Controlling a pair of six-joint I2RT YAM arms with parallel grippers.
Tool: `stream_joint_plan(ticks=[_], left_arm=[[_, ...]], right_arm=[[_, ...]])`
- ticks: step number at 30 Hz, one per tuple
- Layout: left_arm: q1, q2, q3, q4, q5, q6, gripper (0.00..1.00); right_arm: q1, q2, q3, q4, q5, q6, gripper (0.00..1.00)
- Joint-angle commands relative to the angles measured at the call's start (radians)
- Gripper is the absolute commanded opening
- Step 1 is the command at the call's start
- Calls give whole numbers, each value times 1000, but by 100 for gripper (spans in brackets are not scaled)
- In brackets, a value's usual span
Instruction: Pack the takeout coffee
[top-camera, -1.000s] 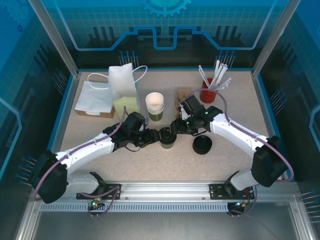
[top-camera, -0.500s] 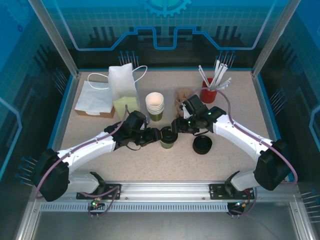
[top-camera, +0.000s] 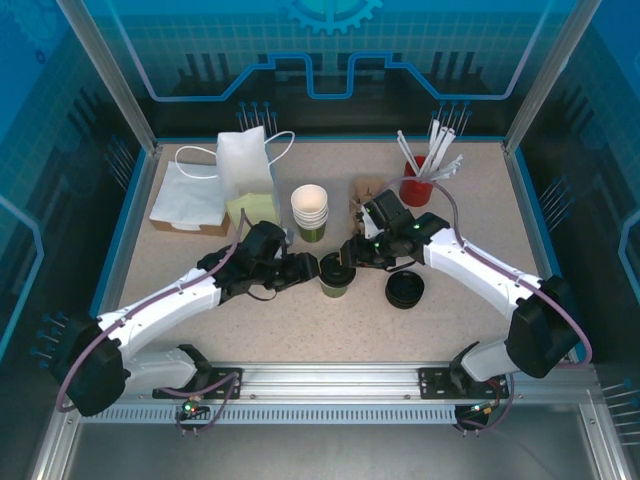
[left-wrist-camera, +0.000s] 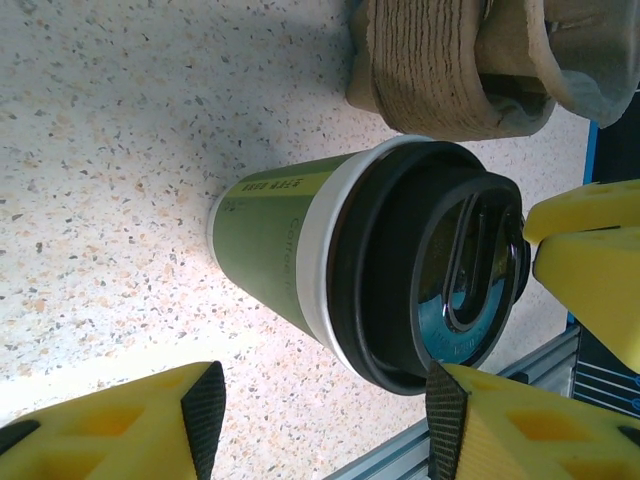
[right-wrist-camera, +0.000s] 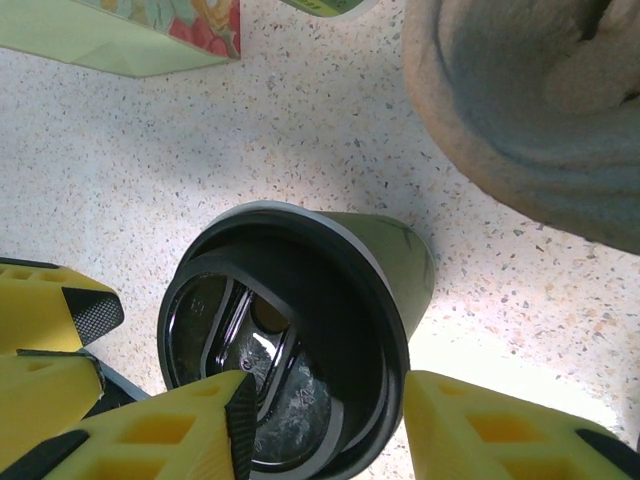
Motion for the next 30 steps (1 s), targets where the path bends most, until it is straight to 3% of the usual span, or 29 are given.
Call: stream_joint_plan(ticks=[1,30], left_arm=[[3,-22,33,-30,-22,12,58],[4,-22,37,-67,-53,12,60]], right_arm=[[2,14,-14,24,-35,18,45],[12,81,61,30,-49,22,43]])
